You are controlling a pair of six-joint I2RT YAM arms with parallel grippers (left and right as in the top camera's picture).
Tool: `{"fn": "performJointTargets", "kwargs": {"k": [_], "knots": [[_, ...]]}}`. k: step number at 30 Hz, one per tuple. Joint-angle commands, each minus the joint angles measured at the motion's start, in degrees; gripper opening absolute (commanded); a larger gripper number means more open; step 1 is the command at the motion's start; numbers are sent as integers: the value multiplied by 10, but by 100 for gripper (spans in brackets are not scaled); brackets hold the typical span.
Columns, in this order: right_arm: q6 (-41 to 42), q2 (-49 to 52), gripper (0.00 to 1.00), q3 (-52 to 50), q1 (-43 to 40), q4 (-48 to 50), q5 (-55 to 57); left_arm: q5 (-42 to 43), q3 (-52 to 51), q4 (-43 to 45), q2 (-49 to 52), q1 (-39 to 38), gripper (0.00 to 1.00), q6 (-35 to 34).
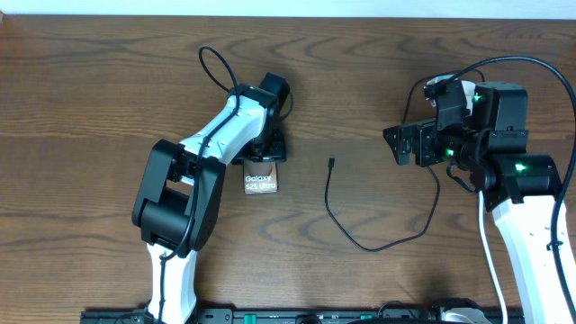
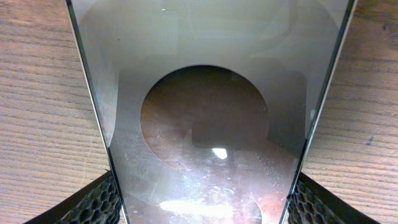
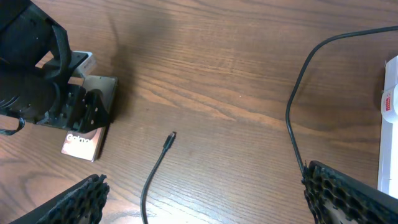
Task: Plug charger to phone and switch on socket
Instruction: 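Lift the phone with the left gripper and tilt it upright, then bring the right gripper to the phone and grasp its side edge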
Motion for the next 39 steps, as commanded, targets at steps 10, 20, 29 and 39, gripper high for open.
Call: {"fn": "performJointTargets", "kwargs": {"k": [10,20,29,39], "knots": [[21,4,99,11,-5,0,1,-11,8,-1,-77,4,7,-36],[179,34,99,11,-5,29,0,85,8,8,-121,37,7,-141],[206,114,99,11,-1,58,-112,213,8,25,-121,68,7,-279],[226,167,95,11,61,122,-145,275,8,27,-121,68,7,-453]]}}
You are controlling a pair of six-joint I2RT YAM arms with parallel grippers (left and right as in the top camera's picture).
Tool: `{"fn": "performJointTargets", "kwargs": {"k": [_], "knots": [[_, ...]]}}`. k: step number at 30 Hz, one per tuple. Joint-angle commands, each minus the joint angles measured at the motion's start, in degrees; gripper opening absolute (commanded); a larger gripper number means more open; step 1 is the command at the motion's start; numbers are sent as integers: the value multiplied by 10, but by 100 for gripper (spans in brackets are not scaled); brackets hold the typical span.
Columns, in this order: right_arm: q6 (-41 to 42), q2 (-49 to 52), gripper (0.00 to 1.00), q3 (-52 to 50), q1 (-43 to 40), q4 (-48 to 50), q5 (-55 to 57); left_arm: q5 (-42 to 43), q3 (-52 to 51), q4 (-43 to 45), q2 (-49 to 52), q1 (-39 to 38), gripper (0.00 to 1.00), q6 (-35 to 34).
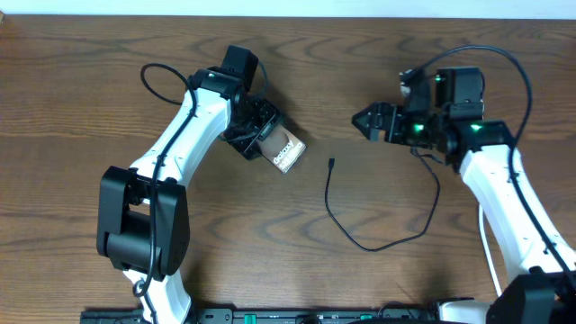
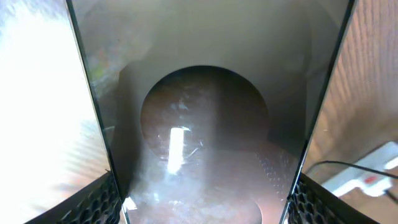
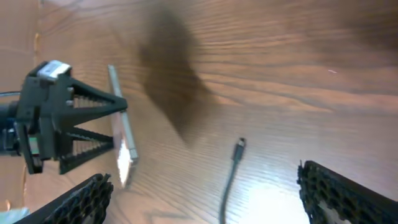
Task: Plug charger to phone and switch on socket
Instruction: 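Bring the right gripper to the phone and grasp its side edge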
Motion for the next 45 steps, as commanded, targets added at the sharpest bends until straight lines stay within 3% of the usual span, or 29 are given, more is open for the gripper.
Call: {"fn": "performJointTargets", "kwargs": {"k": [1,15,22,29,45], "knots": [[23,11,94,11,34,23,-23,47,8,1,-16,1,7,-79],[152,18,84,11,116,58,51,115,8,56,-16,1,7,-122],[174,19,76,11,152,62,106,130,8,59,-16,1,7,-174],[188,21,69,11,186,73,151,165,8,69,-16,1,7,-174],[201,101,57,11,223,136,127,221,8,72,-16,1,7,-174]]}}
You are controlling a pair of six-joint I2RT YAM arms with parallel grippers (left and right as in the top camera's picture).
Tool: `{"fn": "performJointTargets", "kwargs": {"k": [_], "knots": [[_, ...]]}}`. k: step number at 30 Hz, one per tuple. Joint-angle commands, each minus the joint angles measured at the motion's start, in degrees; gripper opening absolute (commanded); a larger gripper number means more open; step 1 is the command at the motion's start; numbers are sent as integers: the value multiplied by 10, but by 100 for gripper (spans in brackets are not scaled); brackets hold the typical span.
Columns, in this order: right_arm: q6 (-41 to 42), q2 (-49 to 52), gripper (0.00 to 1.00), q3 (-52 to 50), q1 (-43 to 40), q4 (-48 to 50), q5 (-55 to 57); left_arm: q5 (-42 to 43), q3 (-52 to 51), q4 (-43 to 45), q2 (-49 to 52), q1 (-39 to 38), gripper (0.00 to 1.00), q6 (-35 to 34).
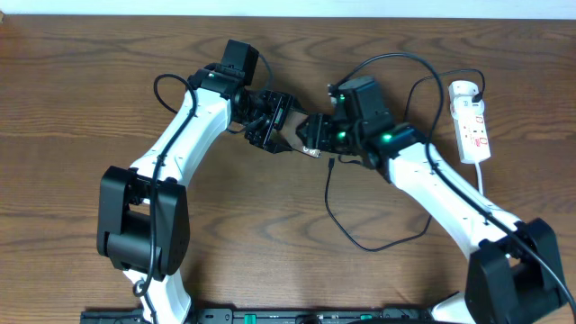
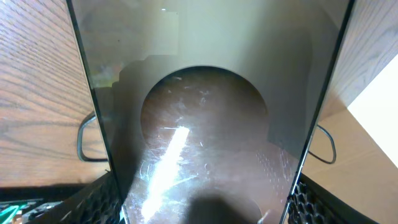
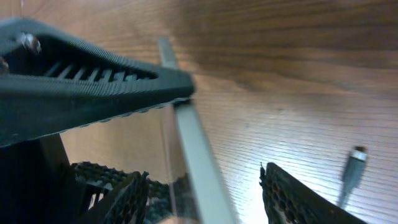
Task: Plug charger to phone and switch on socket
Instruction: 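Bring the right gripper to the phone and grasp its side edge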
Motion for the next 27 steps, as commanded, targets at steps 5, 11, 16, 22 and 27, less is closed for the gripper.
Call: {"fn": "performJointTargets", "kwargs": {"k": [5,11,16,22,27], "knots": [[4,30,55,11,23,33,2,48,8,3,-16,2,7,-3],[-2,30,45,11,23,51,7,52,8,3,-16,2,7,-3],[-2,30,24,11,24,54,7,58,8,3,-16,2,7,-3],[-2,30,1,11,24,60,5,58,8,3,-16,2,7,-3],[-2,30,1,11,24,66,2,58,8,3,-16,2,7,-3]]}}
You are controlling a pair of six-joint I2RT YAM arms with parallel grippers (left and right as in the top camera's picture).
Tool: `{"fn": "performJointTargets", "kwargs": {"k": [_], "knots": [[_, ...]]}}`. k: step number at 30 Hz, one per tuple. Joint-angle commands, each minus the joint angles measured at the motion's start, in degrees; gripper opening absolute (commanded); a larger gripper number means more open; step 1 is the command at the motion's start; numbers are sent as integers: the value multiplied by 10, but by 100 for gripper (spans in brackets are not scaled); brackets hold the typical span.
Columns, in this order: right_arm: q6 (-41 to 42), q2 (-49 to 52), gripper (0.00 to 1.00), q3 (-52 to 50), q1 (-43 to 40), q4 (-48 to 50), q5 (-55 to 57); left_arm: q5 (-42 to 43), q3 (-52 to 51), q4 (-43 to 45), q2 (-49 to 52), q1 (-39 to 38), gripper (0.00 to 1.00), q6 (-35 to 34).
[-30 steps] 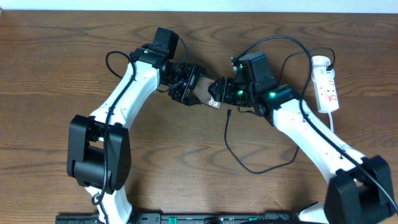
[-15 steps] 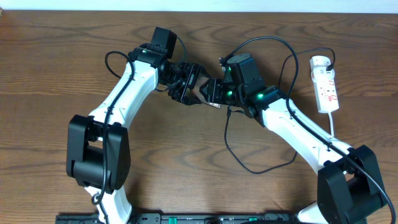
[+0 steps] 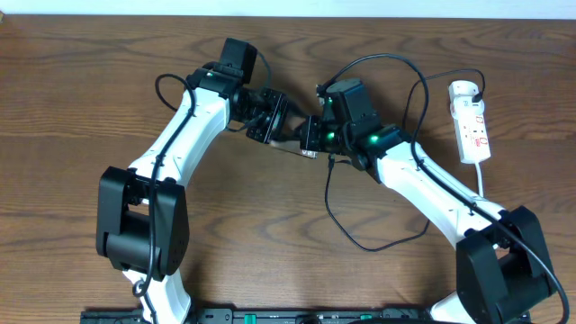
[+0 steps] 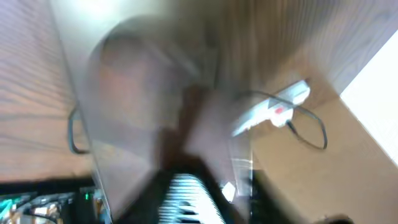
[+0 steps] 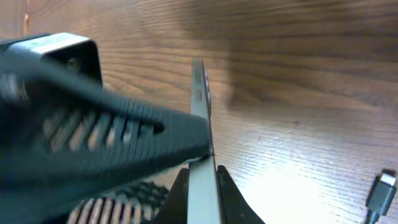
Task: Plug charger to phone and switch on socket
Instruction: 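Bring the right gripper to the phone and grasp its side edge, then release the left gripper and carry the phone up with the right gripper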
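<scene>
The phone is off the table and seen edge-on, with my right gripper shut on its faces. Overhead, the phone hangs between my left gripper and right gripper. One left finger still reaches the phone's edge. In the left wrist view the phone is blurred and off to the left, with no left pads beside it, so those jaws stand open. The cable's plug lies on the table just below the phone.
The black cable loops across the table and runs up to the white socket strip at the right edge. The strip also shows in the left wrist view. Both arms meet over the table's upper middle.
My right gripper stood open around the phone's end and is now shut on it. The phone has shifted sideways in the left wrist view, and the left pads no longer flank it.
The phone lay on the table with my left gripper shut on its sides and the right arm far off. Then the left arm held it in the air, turned toward the right arm. The right gripper came around it, open, and now holds it.
</scene>
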Motion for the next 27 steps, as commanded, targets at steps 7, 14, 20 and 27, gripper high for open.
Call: {"fn": "performJointTargets", "kwargs": {"k": [7,14,20,27], "knots": [[-3,-5,1,10,-12,14,-4,28,7,-8,-15,0,7,13],[-14,-42,1,10,-73,8,-17,28,7,-8,-15,12,15,157],[-13,-83,1,10,-125,-9,-22,28,7,-7,-15,13,34,307],[-13,-122,1,10,-172,-12,-64,28,7,2,-15,13,49,403]]}}
